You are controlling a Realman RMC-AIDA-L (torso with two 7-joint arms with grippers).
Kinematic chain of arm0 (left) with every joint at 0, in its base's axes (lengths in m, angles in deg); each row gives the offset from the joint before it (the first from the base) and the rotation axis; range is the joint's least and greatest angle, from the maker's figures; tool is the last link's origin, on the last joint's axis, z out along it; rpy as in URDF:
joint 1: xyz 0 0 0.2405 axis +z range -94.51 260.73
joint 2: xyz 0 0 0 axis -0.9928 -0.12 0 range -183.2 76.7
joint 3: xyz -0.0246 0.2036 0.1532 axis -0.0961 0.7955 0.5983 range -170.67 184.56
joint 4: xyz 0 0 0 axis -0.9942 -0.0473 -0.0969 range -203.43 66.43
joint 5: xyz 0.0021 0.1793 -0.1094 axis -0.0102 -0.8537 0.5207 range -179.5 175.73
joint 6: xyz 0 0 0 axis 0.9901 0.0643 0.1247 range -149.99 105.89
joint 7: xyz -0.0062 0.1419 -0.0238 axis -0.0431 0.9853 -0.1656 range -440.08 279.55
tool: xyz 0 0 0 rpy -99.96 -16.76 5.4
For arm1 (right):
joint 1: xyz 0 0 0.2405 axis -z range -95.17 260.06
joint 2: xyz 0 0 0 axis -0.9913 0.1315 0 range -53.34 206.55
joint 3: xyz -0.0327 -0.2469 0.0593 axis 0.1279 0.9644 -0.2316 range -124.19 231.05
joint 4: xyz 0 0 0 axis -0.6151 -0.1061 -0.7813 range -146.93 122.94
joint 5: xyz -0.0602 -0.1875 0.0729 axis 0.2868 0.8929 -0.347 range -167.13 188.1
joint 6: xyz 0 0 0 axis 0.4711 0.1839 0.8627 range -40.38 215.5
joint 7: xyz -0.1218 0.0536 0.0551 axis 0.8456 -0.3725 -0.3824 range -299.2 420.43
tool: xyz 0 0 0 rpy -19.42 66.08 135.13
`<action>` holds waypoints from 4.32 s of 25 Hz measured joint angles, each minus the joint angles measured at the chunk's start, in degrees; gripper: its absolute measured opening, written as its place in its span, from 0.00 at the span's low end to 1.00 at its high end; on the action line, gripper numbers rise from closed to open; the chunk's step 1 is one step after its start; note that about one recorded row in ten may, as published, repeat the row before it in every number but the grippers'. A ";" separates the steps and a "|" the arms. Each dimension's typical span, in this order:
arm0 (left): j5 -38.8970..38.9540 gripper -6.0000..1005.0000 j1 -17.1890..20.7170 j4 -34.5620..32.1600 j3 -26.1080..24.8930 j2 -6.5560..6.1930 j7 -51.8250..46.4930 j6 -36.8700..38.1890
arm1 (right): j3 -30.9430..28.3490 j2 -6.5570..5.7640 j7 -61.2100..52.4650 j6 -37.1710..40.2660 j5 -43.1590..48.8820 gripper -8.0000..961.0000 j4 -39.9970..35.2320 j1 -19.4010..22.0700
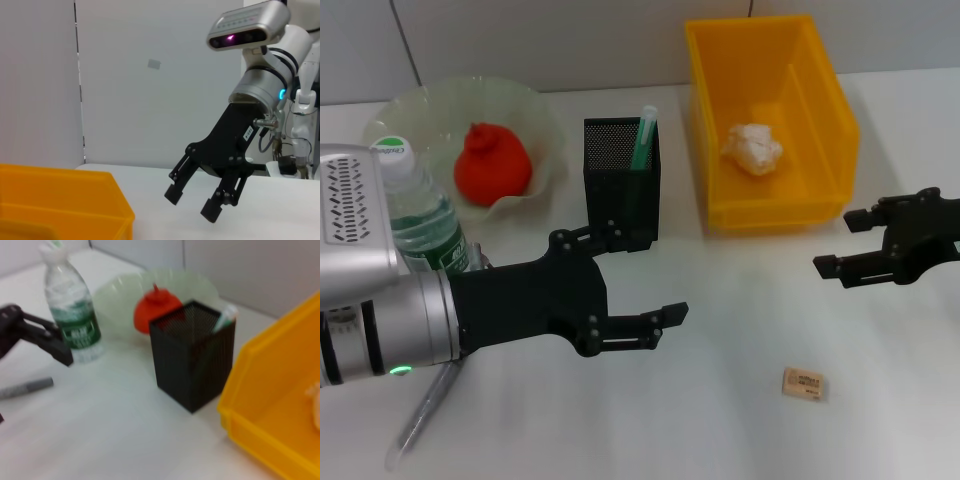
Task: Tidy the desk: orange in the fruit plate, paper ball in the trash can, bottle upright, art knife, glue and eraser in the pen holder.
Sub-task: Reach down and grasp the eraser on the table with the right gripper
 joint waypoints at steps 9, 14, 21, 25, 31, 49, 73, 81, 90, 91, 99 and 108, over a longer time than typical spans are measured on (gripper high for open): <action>0.01 0.84 -1.33 2.02 0.79 0.09 1.33 0.04 | -0.05 -0.13 -9.55 7.06 9.70 0.80 -0.54 -6.59; 0.04 0.84 -2.67 3.81 0.91 0.09 1.75 0.04 | 0.34 -0.07 -10.67 9.73 11.31 0.80 0.41 -9.05; 0.14 0.84 -3.17 4.49 0.91 0.14 2.24 -0.23 | 0.62 -0.08 -12.88 14.80 14.36 0.79 3.54 -13.34; 0.53 0.84 -3.18 4.62 0.73 0.18 2.24 -0.48 | 1.18 -0.08 -12.98 16.16 15.67 0.79 3.93 -14.18; 2.86 0.84 -3.23 5.59 0.51 0.12 2.40 -1.13 | 4.25 -0.12 -12.89 17.52 17.96 0.80 5.16 -15.68; 2.93 0.84 -4.81 6.81 0.91 0.18 2.42 -1.54 | 9.48 0.02 -13.77 17.01 26.19 0.80 10.21 -20.48; 3.01 0.84 -6.41 7.66 1.54 0.18 2.41 -3.89 | 14.92 0.25 -15.97 13.20 26.63 0.79 17.31 -26.16; 2.92 0.84 -6.81 8.37 1.61 0.18 2.61 -4.02 | 18.78 0.34 -17.56 11.63 26.60 0.79 18.77 -26.84; 2.91 0.84 -6.81 8.51 1.61 0.18 2.87 -4.02 | 22.04 0.41 -18.82 10.36 26.30 0.79 19.70 -27.17; 2.91 0.84 -7.12 9.03 1.61 0.18 3.02 -4.02 | 22.82 0.42 -19.32 10.04 26.28 0.79 19.92 -27.17; 2.86 0.84 -7.41 9.70 1.61 0.24 3.84 -4.02 | 24.37 0.52 -20.40 9.65 26.18 0.79 20.28 -27.21; 2.88 0.84 -7.49 10.01 1.61 0.26 4.34 -4.01 | 25.70 0.52 -21.05 9.23 26.18 0.78 20.81 -27.35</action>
